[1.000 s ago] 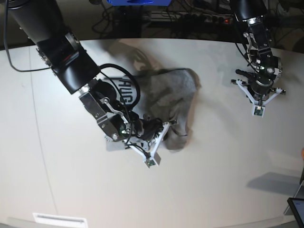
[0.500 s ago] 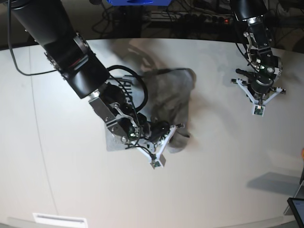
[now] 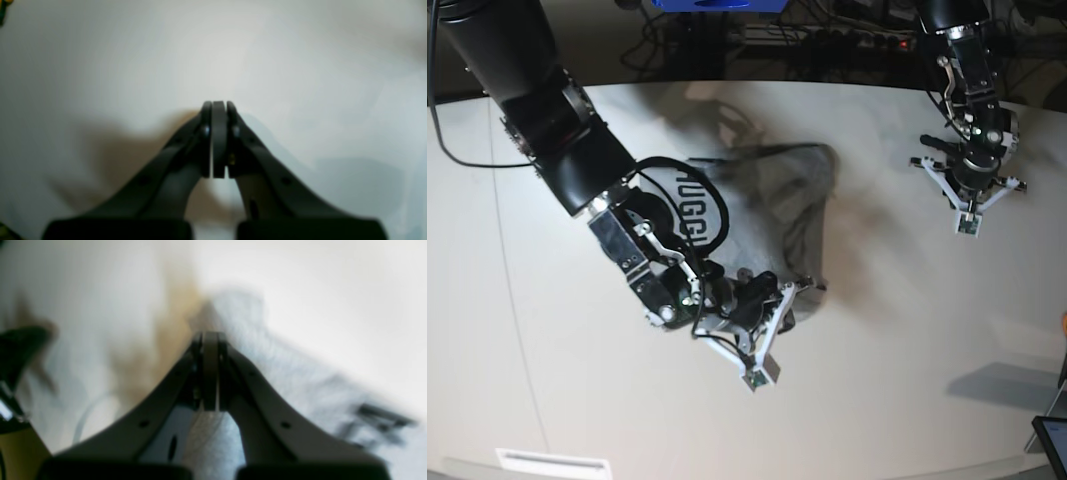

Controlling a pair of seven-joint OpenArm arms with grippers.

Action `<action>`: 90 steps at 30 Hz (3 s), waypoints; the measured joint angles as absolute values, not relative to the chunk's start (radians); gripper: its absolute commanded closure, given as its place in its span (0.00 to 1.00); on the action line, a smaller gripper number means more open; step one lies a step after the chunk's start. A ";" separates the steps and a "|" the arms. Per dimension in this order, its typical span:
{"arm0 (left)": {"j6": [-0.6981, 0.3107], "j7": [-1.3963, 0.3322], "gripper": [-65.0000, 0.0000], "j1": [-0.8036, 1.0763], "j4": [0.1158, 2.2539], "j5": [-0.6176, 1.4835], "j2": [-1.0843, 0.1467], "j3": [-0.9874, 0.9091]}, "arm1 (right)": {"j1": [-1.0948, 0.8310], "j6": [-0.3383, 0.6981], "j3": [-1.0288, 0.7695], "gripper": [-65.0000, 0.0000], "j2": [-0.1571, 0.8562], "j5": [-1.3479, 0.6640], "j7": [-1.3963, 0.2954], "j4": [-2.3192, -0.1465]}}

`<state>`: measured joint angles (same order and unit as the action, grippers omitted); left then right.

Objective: Fold the T-shirt properly
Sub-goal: 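Sweep the right gripper across the shirt, flattening the folded fabric, then grasp the shirt's opposite edges with both grippers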

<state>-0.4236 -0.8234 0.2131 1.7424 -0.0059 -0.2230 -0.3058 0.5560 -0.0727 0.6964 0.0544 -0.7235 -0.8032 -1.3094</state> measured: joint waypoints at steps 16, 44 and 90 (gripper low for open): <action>-0.415 -0.812 0.99 0.499 1.955 -0.027 -0.233 0.038 | 0.559 -0.035 0.692 1.00 0.234 -0.417 -0.872 -1.272; -0.416 -0.765 1.00 0.353 1.852 0.005 -0.194 0.176 | 0.595 0.183 0.685 1.00 0.171 -0.157 -0.690 -0.921; -0.392 -0.906 0.99 0.463 1.992 -0.126 -0.185 0.325 | 0.576 0.183 0.681 1.00 0.215 -0.168 -0.678 -0.937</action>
<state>-0.3920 -0.9058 0.4633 1.9919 -0.1257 -0.1852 0.3248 0.5758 0.1825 0.6811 0.2153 -0.1680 -0.6777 -0.9367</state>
